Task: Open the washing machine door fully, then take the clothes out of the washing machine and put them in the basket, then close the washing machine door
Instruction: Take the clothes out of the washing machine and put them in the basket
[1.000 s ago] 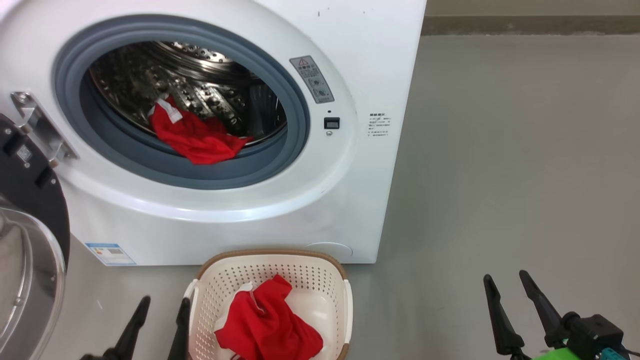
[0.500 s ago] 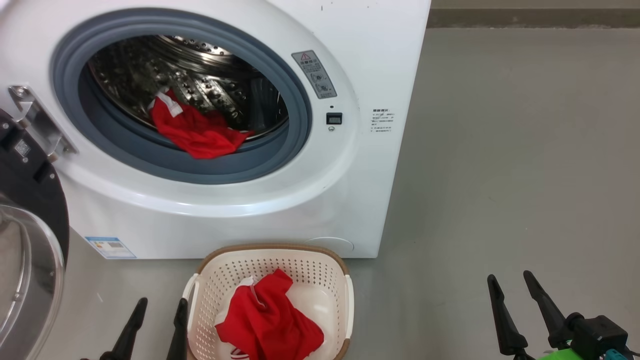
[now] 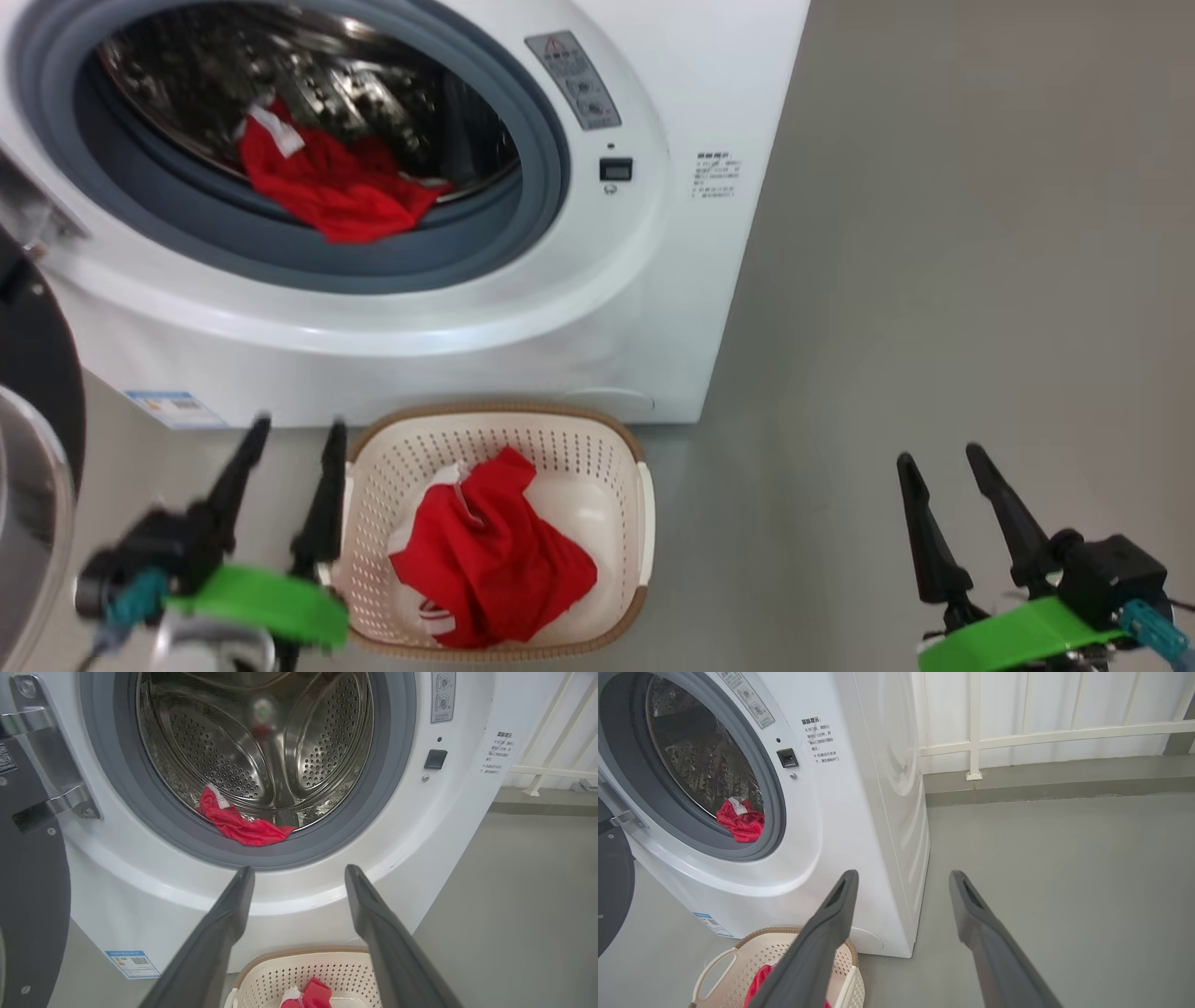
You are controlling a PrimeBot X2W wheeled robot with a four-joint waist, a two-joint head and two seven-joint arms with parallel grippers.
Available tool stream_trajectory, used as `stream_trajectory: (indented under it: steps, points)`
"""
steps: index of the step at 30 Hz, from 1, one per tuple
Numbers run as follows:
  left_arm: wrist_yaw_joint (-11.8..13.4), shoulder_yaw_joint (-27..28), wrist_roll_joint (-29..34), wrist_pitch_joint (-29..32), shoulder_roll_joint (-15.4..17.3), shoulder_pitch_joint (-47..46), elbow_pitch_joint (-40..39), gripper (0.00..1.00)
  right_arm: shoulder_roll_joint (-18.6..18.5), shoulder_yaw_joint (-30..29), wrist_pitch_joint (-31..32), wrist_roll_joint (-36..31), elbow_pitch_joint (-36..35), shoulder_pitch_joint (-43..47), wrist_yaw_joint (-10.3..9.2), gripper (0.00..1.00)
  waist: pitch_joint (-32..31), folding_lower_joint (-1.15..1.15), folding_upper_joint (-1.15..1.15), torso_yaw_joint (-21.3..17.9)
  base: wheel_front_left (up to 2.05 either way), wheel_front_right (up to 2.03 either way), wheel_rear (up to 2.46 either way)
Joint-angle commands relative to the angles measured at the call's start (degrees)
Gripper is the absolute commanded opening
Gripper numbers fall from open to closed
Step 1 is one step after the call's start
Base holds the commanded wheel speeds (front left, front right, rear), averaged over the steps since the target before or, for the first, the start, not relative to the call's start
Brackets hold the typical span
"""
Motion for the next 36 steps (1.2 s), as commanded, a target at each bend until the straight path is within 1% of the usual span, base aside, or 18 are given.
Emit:
stream_trajectory:
  steps: [1, 8, 12, 20, 27, 36]
  points:
    - [0.1, 1.2, -0.6, -0.3, 1.9, -4.4, -0.3, 1.0, -0.5, 1.7, -0.4, -0.2, -1.6, -2.4, 0.26, 1.0, 4.4, 0.0, 0.0, -0.4, 0.0, 0.0, 0.0]
    - [0.1, -4.6, -3.3, -0.2, 7.0, -22.9, 10.9, 1.0, -0.4, 2.7, -0.4, 0.9, -2.4, -7.2, 0.26, 1.0, 12.4, 0.0, 0.0, -1.5, 0.0, 0.0, 0.0]
    - [0.1, -8.8, -5.0, 1.4, 9.4, -33.2, 18.1, 1.0, -0.4, 3.1, -0.4, 1.4, -2.8, -9.3, 0.26, 1.0, 16.0, 0.0, 0.0, -2.2, 0.0, 0.0, 0.0]
    - [0.1, -17.3, -9.7, 4.9, 12.7, -49.6, 30.6, 1.0, -0.4, 4.5, -0.4, 2.1, -3.3, -12.7, 0.26, 1.0, 21.5, 0.0, 0.0, -3.6, 0.0, 0.0, 0.0]
    - [0.1, -23.8, -12.3, 5.9, 15.4, -58.3, 38.3, 1.0, -0.4, 6.1, -0.4, 2.8, -3.5, -14.3, 0.26, 1.0, 24.0, 0.0, 0.0, -5.4, 0.0, 0.0, 0.0]
    - [0.1, -28.0, -13.2, 5.3, 18.1, -64.4, 45.8, 1.0, -0.4, 7.4, -0.4, 3.6, -3.8, -14.9, 0.26, 1.0, 26.0, 0.0, 0.0, -7.0, 0.0, 0.0, 0.0]
